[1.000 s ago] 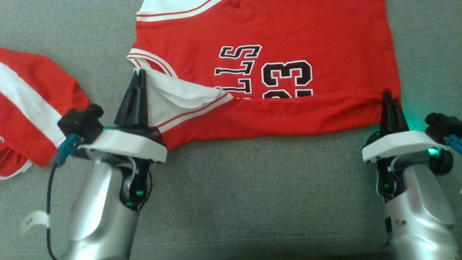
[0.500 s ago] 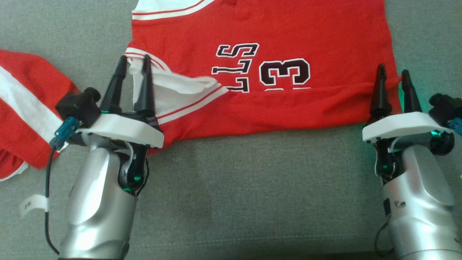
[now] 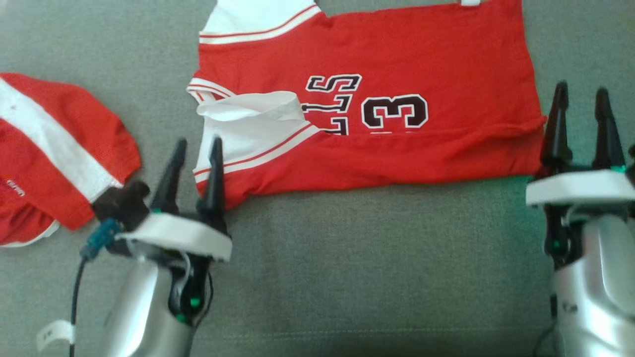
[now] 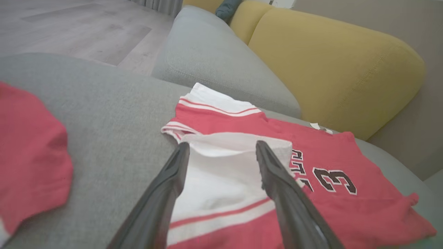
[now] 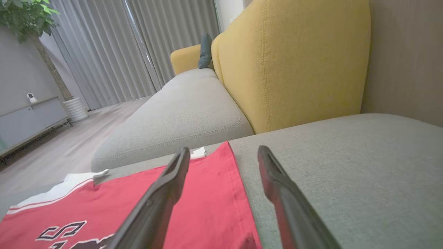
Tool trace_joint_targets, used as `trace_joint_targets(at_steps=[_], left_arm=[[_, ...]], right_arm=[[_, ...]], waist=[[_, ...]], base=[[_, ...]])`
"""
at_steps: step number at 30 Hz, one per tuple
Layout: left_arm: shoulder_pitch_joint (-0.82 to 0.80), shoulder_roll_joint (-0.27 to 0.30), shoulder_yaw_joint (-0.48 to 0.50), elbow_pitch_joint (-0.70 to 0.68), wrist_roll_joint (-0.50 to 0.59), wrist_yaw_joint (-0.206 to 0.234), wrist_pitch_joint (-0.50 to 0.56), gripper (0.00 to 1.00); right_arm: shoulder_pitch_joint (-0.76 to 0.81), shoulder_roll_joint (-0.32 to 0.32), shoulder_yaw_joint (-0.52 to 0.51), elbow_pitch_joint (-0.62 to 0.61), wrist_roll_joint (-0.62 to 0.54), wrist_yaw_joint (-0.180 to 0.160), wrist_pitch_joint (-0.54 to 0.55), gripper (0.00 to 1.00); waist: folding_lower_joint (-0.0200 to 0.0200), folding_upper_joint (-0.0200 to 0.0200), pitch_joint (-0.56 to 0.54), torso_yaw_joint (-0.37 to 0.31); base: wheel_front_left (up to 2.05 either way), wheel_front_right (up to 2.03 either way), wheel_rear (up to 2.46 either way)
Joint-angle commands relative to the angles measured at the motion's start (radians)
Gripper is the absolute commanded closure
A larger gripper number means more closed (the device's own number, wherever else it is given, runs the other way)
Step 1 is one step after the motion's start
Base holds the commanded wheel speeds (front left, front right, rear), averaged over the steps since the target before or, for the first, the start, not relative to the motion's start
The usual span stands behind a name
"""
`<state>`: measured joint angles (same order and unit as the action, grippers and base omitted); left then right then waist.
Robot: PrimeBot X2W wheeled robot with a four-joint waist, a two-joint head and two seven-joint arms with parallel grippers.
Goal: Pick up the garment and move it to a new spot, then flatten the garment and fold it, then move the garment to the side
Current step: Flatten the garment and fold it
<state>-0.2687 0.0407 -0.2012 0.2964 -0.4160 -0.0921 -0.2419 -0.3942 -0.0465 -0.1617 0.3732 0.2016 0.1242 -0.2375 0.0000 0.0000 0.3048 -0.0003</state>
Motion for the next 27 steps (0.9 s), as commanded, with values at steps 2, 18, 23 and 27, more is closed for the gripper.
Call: trace_joint_targets(at_steps=[2, 18, 23, 27], left_arm=[[0.012, 0.028, 0.019, -0.050, -0.010, -0.006, 0.031, 0.00], [0.105, 0.075, 0.031, -0.173, -0.088, 0.112, 0.408, 0.00], [0.091, 0.073, 0.043, -0.149, -0.106, 0.147, 0.463, 0.00], [0.082, 0.075, 0.048, -0.130, -0.114, 0.161, 0.487, 0.00]], right_arm=[[0.029, -0.004, 0.022, -0.071, -0.021, 0.007, 0.021, 0.00], [0.175, -0.004, 0.042, -0.298, -0.032, 0.007, 0.173, 0.00], [0.182, -0.004, 0.043, -0.306, -0.026, 0.007, 0.178, 0.00], [0.184, -0.004, 0.044, -0.303, -0.025, 0.007, 0.179, 0.00]], waist=[[0.0000, 0.0000, -0.013, 0.012], [0.0000, 0.0000, -0.013, -0.001], [0.0000, 0.0000, -0.009, -0.018], [0.0000, 0.0000, -0.011, -0.027]], base=[[0.00, 0.00, 0.00], [0.00, 0.00, 0.00], [0.00, 0.00, 0.00], [0.00, 0.00, 0.00]])
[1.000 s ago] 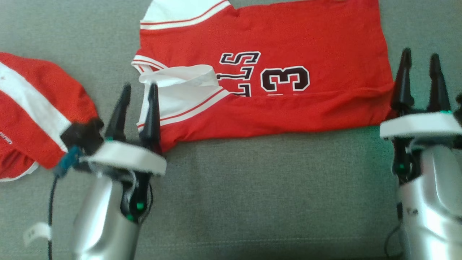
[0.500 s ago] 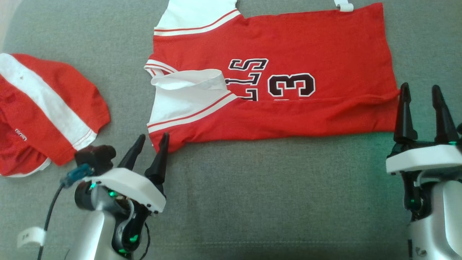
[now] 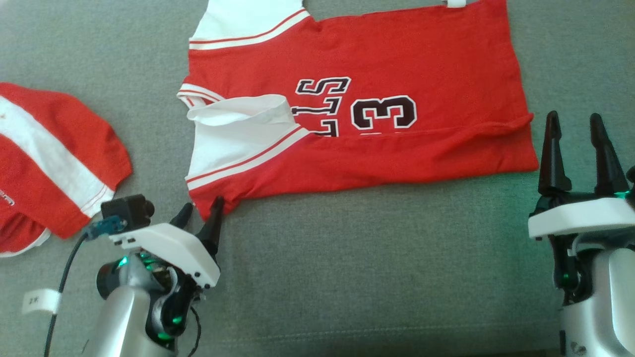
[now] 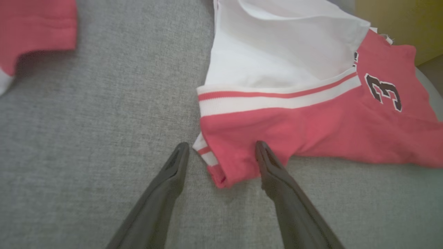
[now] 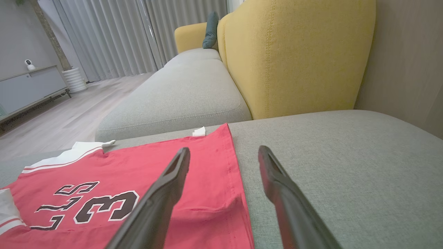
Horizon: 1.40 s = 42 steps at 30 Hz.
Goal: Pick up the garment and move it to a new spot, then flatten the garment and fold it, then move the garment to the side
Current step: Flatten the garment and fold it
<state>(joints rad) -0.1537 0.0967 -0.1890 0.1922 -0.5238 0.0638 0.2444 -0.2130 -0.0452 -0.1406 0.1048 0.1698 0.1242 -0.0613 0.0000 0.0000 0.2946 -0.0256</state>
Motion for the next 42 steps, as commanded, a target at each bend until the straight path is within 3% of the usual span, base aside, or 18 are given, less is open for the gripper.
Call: trace_joint_targets(at_steps=[1, 3, 4, 5, 6, 7, 21, 30, 31, 32, 33, 34, 36, 37, 42], left_arm=[[-0.035, 0.021, 0.035, -0.018, -0.006, 0.009, 0.010, 0.00], [-0.040, 0.021, 0.032, -0.008, -0.011, 0.011, 0.025, 0.00], [-0.042, 0.020, 0.027, -0.004, -0.013, 0.010, 0.034, 0.16], [-0.043, 0.020, 0.023, -0.002, -0.015, 0.008, 0.042, 0.46], [-0.043, 0.019, 0.017, -0.002, -0.017, 0.006, 0.050, 0.87], [-0.042, 0.019, 0.013, -0.002, -0.019, 0.004, 0.057, 1.00], [-0.017, 0.022, 0.028, -0.130, -0.032, 0.005, 0.006, 1.00], [0.000, 0.016, 0.009, -0.171, -0.029, 0.009, -0.007, 1.00], [0.000, 0.016, 0.007, -0.172, -0.029, 0.007, -0.010, 1.00], [-0.001, 0.015, 0.006, -0.172, -0.029, 0.006, -0.013, 1.00], [-0.001, 0.015, 0.006, -0.173, -0.030, 0.006, -0.017, 1.00], [-0.001, 0.015, 0.006, -0.173, -0.030, 0.005, -0.021, 1.00], [-0.002, 0.016, 0.007, -0.176, -0.030, 0.006, -0.027, 1.00], [-0.003, 0.017, 0.009, -0.178, -0.029, 0.005, -0.031, 1.00], [0.006, 0.029, 0.017, -0.208, -0.030, 0.005, -0.042, 1.00]], right_arm=[[0.004, -0.005, 0.025, -0.033, 0.007, 0.007, 0.004, 0.00], [0.006, -0.005, 0.030, -0.030, 0.009, 0.007, 0.007, 0.00], [0.008, -0.005, 0.030, -0.028, 0.009, 0.007, 0.009, 0.00], [0.010, -0.005, 0.028, -0.025, 0.009, 0.007, 0.011, 0.00], [0.011, -0.005, 0.025, -0.022, 0.008, 0.007, 0.013, 0.00], [0.013, -0.005, 0.020, -0.016, 0.006, 0.007, 0.018, 0.00], [-0.038, -0.005, -0.047, 0.197, -0.039, 0.007, 0.188, 0.00], [-0.137, -0.005, -0.035, 0.389, -0.044, 0.007, 0.264, 0.00], [-0.146, -0.005, -0.031, 0.407, -0.036, 0.007, 0.276, 0.11], [-0.154, -0.005, -0.028, 0.422, -0.026, 0.007, 0.285, 0.39], [-0.161, -0.005, -0.026, 0.434, -0.016, 0.007, 0.291, 0.55], [-0.167, -0.005, -0.026, 0.444, -0.008, 0.007, 0.290, 0.64], [-0.176, -0.005, -0.029, 0.452, 0.003, 0.007, 0.283, 0.92], [-0.179, -0.005, -0.030, 0.451, 0.017, 0.007, 0.279, 1.00], [-0.164, -0.005, -0.040, 0.391, 0.053, 0.007, 0.274, 1.00]], waist=[[0.0000, 0.0000, -0.001, -0.005], [0.0000, 0.0000, -0.003, -0.012], [0.0000, 0.0000, -0.004, -0.014], [0.0000, 0.0000, -0.004, -0.017], [0.0000, 0.0000, -0.006, -0.019], [0.0000, 0.0000, -0.007, -0.021], [0.0000, 0.0000, -0.026, 0.009], [0.0000, 0.0000, -0.019, 0.032], [0.0000, 0.0000, -0.019, 0.033], [0.0000, 0.0000, -0.019, 0.033], [0.0000, 0.0000, -0.019, 0.033], [0.0000, 0.0000, -0.020, 0.033], [0.0000, 0.0000, -0.024, 0.032], [0.0000, 0.0000, -0.027, 0.032], [0.0000, 0.0000, -0.048, 0.028]], base=[[0.00, 0.00, 0.00], [0.00, 0.00, 0.00], [0.00, 0.00, 0.00], [0.00, 0.00, 0.00], [0.00, 0.00, 0.00], [0.00, 0.00, 0.00], [0.00, 0.00, 0.00], [0.00, 0.00, 0.00], [0.00, 0.00, 0.00], [0.00, 0.00, 0.00], [0.00, 0.00, 0.00], [0.00, 0.00, 0.00], [0.00, 0.00, 0.00], [0.00, 0.00, 0.00], [0.00, 0.00, 0.00]])
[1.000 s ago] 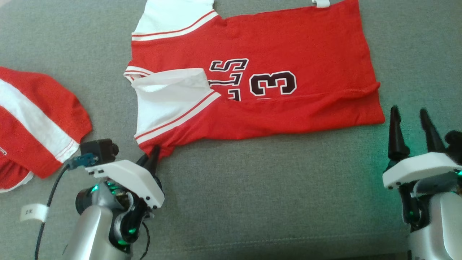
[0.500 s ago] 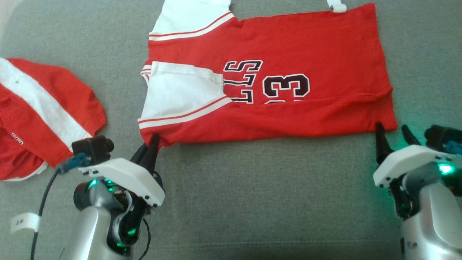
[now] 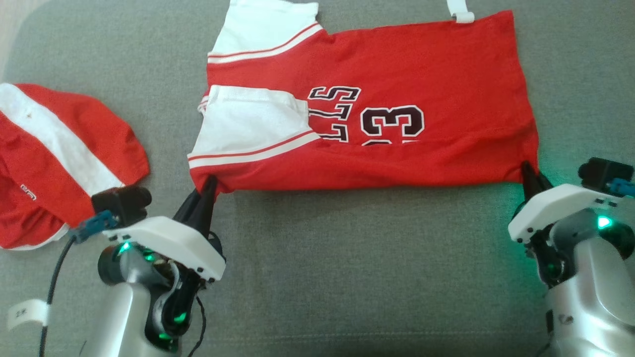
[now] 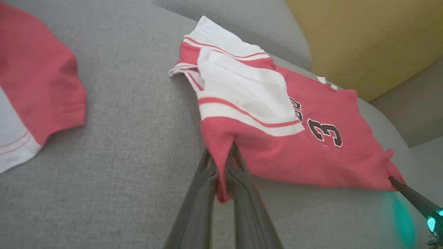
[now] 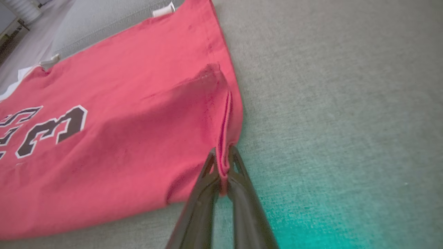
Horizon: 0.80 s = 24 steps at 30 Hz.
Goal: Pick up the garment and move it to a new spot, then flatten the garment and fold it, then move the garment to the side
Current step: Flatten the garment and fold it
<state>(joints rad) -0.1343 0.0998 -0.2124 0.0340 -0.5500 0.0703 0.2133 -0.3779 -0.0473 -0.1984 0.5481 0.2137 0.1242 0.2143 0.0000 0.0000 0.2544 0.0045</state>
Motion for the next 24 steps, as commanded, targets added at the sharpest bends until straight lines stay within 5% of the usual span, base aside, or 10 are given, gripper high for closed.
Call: trace_joint_targets(at_steps=[1, 21, 23, 24], left_arm=[[-0.008, 0.028, 0.041, -0.061, -0.004, -0.001, -0.010, 1.00], [0.307, 0.058, -0.016, -0.282, -0.021, 0.037, 0.069, 1.00], [0.305, 0.062, -0.017, -0.279, -0.016, 0.039, 0.070, 1.00], [0.301, 0.067, -0.014, -0.279, -0.012, 0.041, 0.069, 0.61]], right_arm=[[0.011, -0.003, 0.016, -0.076, 0.016, 0.007, 0.006, 1.00], [0.450, -0.003, -0.002, -0.591, 0.105, 0.007, 0.226, 0.97], [0.454, -0.003, 0.004, -0.603, 0.103, 0.007, 0.223, 0.42], [0.453, -0.003, 0.008, -0.610, 0.104, 0.007, 0.215, 0.10]], waist=[[0.0000, 0.0000, -0.012, -0.003], [0.0000, 0.0000, -0.023, -0.032], [0.0000, 0.0000, -0.019, -0.039], [0.0000, 0.0000, -0.017, -0.044]], base=[[0.00, 0.00, 0.00], [0.00, 0.00, 0.00], [0.00, 0.00, 0.00], [0.00, 0.00, 0.00]])
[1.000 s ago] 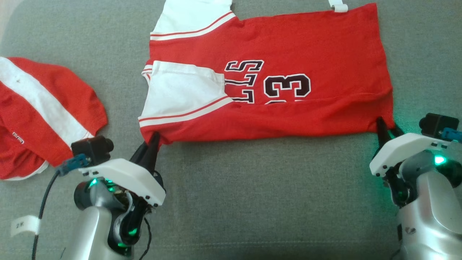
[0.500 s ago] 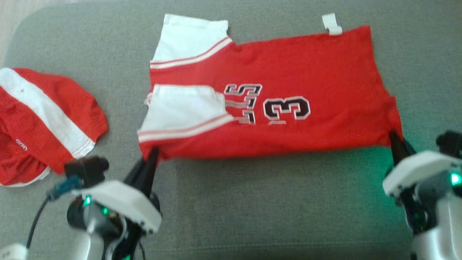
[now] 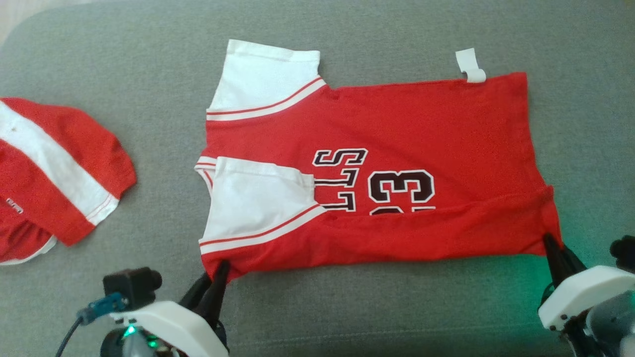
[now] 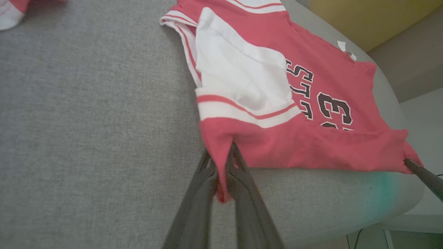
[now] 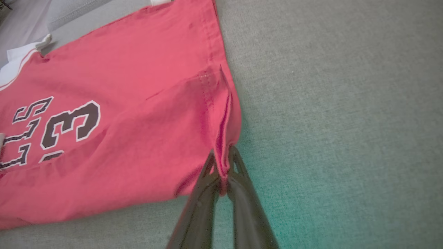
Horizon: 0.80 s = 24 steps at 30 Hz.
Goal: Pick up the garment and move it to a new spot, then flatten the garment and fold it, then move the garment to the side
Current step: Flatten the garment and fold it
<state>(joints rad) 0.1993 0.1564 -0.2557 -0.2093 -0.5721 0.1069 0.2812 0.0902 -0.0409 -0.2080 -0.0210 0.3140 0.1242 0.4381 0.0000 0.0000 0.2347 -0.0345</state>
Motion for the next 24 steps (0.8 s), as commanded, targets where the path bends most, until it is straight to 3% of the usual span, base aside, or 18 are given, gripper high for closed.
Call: trace_joint_targets(at_steps=[1, 10, 17, 24], left_arm=[[-0.038, 0.016, 0.033, -0.038, 0.015, 0.006, 0.002, 0.00], [-0.168, 0.140, 0.103, -0.082, 0.065, 0.001, 0.058, 0.00], [-0.498, 0.256, 0.112, 0.011, 0.109, -0.053, 0.185, 0.00], [-0.817, 0.314, 0.106, 0.179, 0.118, -0.105, 0.279, 0.00]], right_arm=[[-0.018, -0.009, 0.020, -0.047, 0.002, 0.007, -0.016, 0.00], [-0.087, -0.009, 0.011, -0.099, -0.040, 0.007, -0.098, 0.00], [-0.236, -0.009, 0.114, -0.098, -0.076, 0.007, -0.139, 0.00], [-0.371, -0.026, 0.216, -0.053, -0.073, 0.007, -0.172, 0.00]], waist=[[0.0000, 0.0000, 0.004, -0.009], [0.0000, 0.0000, 0.042, -0.062], [0.0000, 0.0000, 0.128, -0.110], [0.0000, 0.0000, 0.220, -0.158]], base=[[0.00, 0.00, 0.00], [0.00, 0.00, 0.00], [0.00, 0.00, 0.00], [0.00, 0.00, 0.00]])
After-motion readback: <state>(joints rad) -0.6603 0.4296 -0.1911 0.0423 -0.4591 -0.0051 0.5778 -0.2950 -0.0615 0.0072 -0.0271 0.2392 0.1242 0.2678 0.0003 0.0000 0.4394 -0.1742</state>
